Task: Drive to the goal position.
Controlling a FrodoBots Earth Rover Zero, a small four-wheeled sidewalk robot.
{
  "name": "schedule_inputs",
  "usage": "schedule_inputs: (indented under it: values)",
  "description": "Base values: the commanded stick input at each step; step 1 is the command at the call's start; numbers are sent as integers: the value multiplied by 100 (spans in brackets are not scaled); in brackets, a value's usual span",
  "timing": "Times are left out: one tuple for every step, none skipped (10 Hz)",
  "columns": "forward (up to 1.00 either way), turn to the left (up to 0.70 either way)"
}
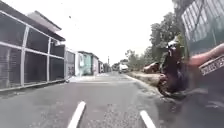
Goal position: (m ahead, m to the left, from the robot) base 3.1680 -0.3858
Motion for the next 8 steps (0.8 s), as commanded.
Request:
schedule_inputs:
  values:
    - [85, 0]
    - [85, 0]
    - [85, 0]
    - [85, 0]
    - [85, 0]
    - [85, 0]
    - [85, -20]
    - [85, -34]
